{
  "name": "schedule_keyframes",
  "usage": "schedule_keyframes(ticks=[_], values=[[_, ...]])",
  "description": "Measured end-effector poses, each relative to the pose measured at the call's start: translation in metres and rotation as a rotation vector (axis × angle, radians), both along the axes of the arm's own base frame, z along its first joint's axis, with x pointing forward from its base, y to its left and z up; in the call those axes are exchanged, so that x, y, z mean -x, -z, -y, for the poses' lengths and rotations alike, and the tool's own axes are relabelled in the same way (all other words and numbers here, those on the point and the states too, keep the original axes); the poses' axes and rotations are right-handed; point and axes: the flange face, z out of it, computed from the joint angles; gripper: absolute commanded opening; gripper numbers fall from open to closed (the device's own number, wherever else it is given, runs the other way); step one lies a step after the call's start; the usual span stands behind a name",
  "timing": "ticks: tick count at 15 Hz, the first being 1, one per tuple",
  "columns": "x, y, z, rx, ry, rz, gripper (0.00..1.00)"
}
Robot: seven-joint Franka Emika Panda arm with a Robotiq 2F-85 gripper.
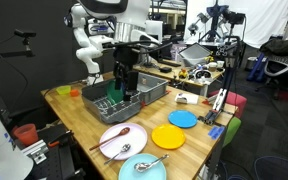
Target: Pick up the spoon from the light blue plate and put it on the grey plate
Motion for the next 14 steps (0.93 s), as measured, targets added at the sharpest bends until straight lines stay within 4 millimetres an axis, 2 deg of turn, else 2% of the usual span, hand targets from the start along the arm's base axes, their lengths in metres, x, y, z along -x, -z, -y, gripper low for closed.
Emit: schedule_keyframes(ticks=[3, 5, 10, 12, 14], values=[[0.000, 0.017, 0.004, -0.005, 0.013, -0.029, 1.00], [0.000, 0.044, 0.012, -0.008, 0.024, -0.057, 1.00], [0.000, 0.128, 0.032, -0.036, 0.006, -0.074, 1.00], [0.002, 0.150, 0.038, -0.047, 0.009, -0.091, 1.00], [0.003, 0.160, 0.041, -0.046, 0.012, -0.103, 1.00]])
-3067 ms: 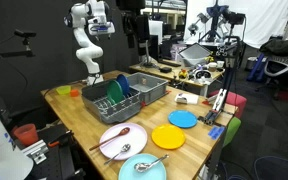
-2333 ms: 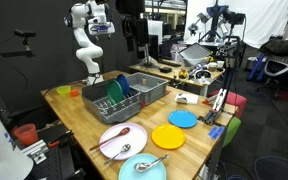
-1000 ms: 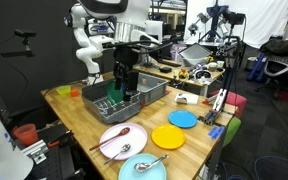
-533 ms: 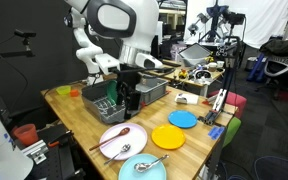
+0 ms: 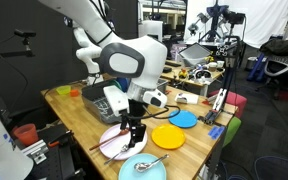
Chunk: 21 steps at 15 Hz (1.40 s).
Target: Pick up the spoon from the light blue plate and put it on the grey plate
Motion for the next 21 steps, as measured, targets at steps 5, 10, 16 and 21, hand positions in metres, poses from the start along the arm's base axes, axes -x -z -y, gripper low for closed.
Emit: schedule_keyframes(ticks=[5, 10, 16, 21], values=[[-0.003, -0.002, -0.001, 0.002, -0.004, 0.005, 1.00], [-0.022, 0.010, -0.006, -0.023, 0.039, 0.099, 1.00], [-0.054, 0.060, 0.027, 0.029, 0.109, 0.236, 1.00], [-0.076, 0.084, 0.042, 0.067, 0.105, 0.299, 1.00]])
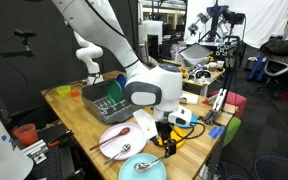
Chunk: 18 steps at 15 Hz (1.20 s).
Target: Pick up the spoon from the light blue plate and put it on the grey plate
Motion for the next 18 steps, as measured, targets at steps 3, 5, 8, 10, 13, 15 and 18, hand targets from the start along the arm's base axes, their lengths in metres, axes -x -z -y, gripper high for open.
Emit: schedule_keyframes(ticks=[3, 5, 8, 10, 13, 15, 18], values=[[-0.003, 0.016, 0.003, -0.002, -0.001, -0.010, 1.00], [-0.001, 0.027, 0.008, -0.001, 0.001, -0.022, 1.00], [-0.001, 0.035, 0.013, 0.009, 0.000, -0.021, 1.00], [-0.003, 0.038, 0.014, 0.024, -0.008, -0.014, 1.00], [-0.006, 0.045, 0.011, 0.046, -0.036, -0.019, 1.00], [-0.007, 0.051, 0.006, 0.064, -0.056, -0.025, 1.00], [-0.007, 0.059, 0.001, 0.081, -0.073, -0.032, 1.00]])
